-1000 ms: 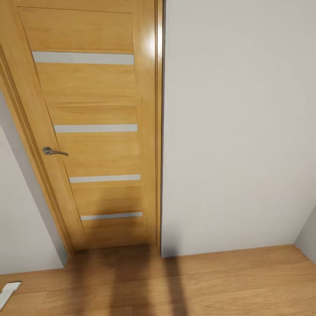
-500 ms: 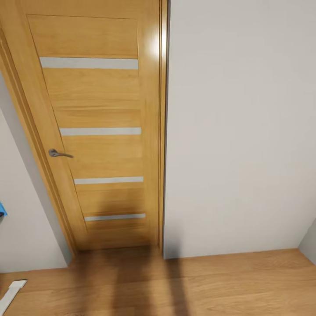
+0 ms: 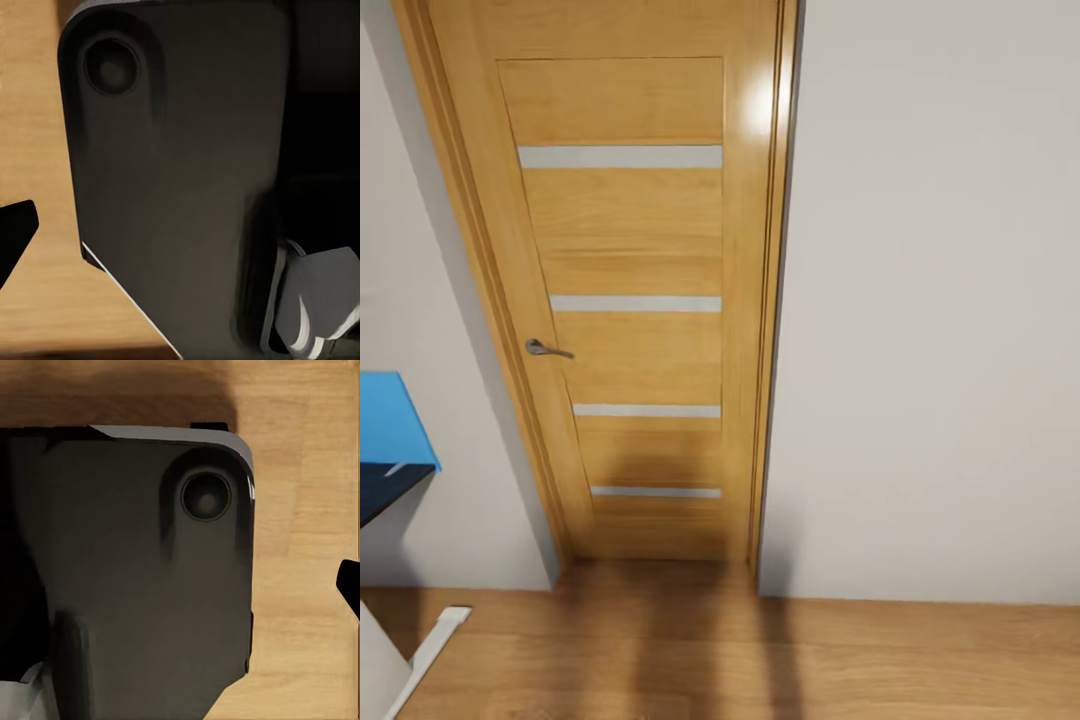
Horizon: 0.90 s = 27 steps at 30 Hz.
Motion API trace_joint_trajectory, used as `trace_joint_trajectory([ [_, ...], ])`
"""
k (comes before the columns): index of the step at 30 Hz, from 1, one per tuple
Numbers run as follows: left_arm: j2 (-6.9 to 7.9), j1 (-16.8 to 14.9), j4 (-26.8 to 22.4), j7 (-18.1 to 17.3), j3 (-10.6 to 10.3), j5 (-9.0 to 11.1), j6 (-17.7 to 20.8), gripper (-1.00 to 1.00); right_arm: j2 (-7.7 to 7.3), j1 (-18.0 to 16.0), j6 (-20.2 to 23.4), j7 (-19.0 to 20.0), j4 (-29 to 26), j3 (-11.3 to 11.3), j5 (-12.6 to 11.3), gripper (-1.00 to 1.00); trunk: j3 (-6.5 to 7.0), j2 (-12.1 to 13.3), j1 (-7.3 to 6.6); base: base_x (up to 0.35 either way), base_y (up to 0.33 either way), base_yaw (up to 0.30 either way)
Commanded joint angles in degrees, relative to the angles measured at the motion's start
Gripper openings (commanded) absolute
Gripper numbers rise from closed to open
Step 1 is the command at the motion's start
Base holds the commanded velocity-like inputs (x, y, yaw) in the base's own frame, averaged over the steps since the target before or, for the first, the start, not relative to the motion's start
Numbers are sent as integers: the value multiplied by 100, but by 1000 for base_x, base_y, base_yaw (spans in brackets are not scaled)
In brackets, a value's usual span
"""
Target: In the bedroom, organize the workspace by keeping the computer under the desk, ensuring the monitor is on the desk, placing the keyboard on the desk next to the monitor, placing the mouse on the desk next to the keyboard, moving the folder from the swivel chair onto the desk next to the mouse, stacking the notebook on top of the folder with the pen on top of the notebook, and positioning the swivel chair next to the desk.
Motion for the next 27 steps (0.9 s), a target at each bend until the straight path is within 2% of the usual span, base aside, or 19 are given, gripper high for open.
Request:
trace_joint_trajectory([
  [1,3,0,-18,-7,-4,1,-5,100,-2,-6,-269,2,3,-11,4,100,13,38,-22,0,0,258],
  [6,24,1,-278,-3,-7,-6,-11,100,-8,-7,-809,2,-3,-11,5,100,103,238,-132,0,0,272],
  [9,35,0,-670,0,-7,-9,-14,100,-37,-8,-1128,2,-110,-10,6,100,156,359,-198,0,0,279],
  [10,46,0,-898,4,-8,-10,-17,100,-45,-8,-1259,2,-311,-7,6,100,174,399,-220,0,0,281],
  [16,66,0,-1854,9,-3,-11,-57,100,-37,-9,-1386,2,-868,-3,6,100,279,639,-352,0,0,283],
  [18,144,0,-2359,10,8,26,-67,100,-32,-11,-1406,2,-1300,-2,6,100,308,720,-396,0,0,271],
  [19,155,0,-2426,10,22,55,-68,100,-32,-12,-1408,2,-1402,-2,6,100,322,760,-418,0,0,265],
  [21,186,0,-2577,6,183,318,-117,100,-34,-19,-1409,2,-1805,-2,3,100,349,840,-462,0,0,261],
  [23,227,0,-2598,-8,507,727,-339,100,-45,-61,-1408,2,-2028,-2,1,100,376,920,-506,0,0,255],
  [25,265,0,-2570,-22,666,897,-550,100,-49,-108,-1406,2,-2052,-2,3,100,403,1000,-550,0,0,252],
  [27,360,0,-2396,-44,855,1079,-1137,100,-55,-174,-1412,2,-1968,-2,7,100,396,1000,-550,0,0,251],
])
